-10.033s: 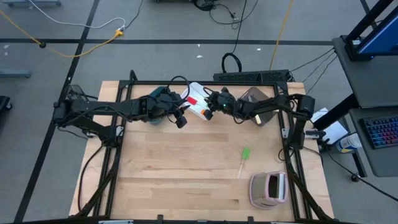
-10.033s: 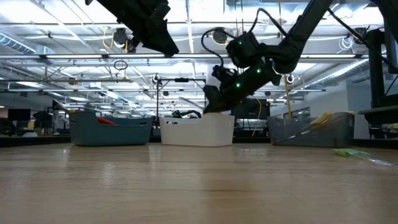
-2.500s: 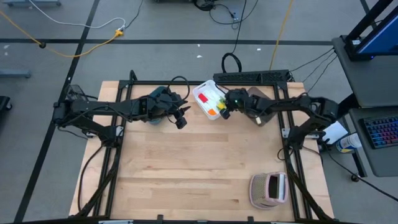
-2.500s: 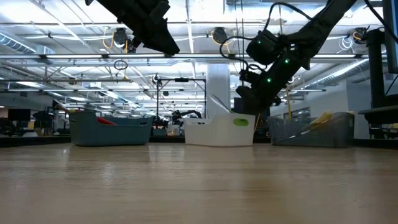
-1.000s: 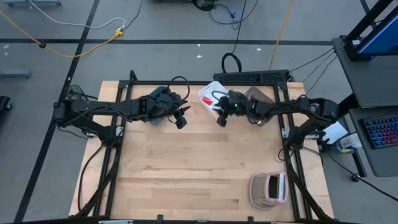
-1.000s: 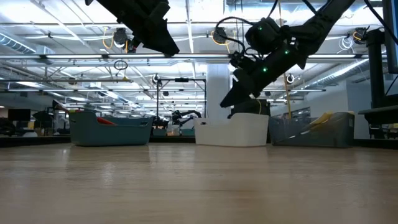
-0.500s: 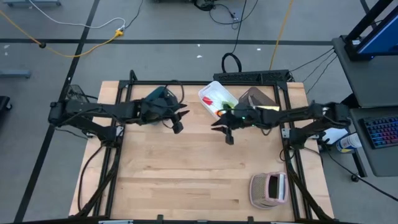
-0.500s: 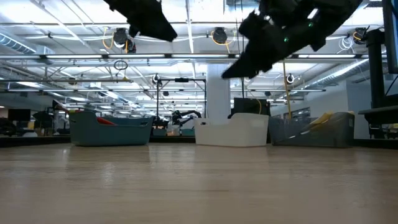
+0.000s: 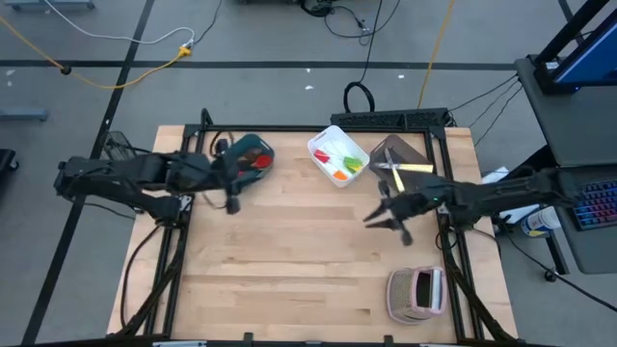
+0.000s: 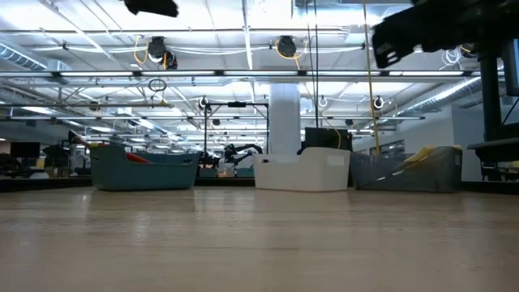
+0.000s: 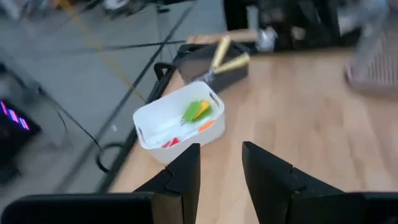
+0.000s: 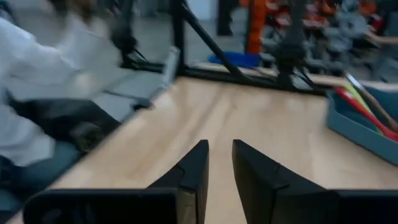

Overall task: Pick & Place Kitchen Items
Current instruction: Return to Home Position

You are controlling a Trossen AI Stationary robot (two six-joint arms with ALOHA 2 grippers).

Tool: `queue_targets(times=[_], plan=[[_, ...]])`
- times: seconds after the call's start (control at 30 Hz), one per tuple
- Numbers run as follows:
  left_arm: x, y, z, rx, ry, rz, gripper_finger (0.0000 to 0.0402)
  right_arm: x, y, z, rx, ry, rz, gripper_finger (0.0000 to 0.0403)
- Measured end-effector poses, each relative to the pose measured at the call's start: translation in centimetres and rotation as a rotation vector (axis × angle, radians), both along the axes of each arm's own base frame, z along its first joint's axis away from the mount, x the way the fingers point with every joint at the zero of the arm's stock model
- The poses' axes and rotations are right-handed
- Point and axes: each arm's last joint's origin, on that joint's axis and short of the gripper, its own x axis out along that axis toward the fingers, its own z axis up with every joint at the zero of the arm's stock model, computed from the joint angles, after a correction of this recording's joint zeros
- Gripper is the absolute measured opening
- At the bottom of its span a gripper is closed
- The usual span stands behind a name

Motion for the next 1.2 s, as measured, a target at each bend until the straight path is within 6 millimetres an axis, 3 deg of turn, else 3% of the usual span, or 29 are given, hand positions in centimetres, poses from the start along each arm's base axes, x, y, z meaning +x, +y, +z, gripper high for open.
queue_targets(times=[0.1, 0.27, 0.37, 0.57, 1.2], plan=[[-1.7, -0.3, 0.2, 0.098, 0.06, -0.104, 0.0122, -1.9, 0.5, -0.3, 0.031, -0.056, 0.056, 0.0066], [-3.6, -0.8, 0.5, 0.075, 0.047, -0.252, 0.0122, -4.3, 0.7, -0.7, 0.078, -0.151, 0.082, 0.0066], [-4.4, -1.1, -0.7, 0.099, 0.055, -0.333, 0.0122, -5.5, 0.9, -1.1, 0.083, -0.199, 0.133, 0.0068], [-5.6, -1.0, -4.3, 0.118, -0.063, -0.328, 0.0122, -7.3, 1.1, -1.5, 0.134, -0.261, 0.282, 0.007], [-11.1, -0.6, -11.3, 0.167, -0.343, -0.396, 0.0122, -8.7, 1.2, -2.7, 0.105, -0.227, 0.343, 0.0071]])
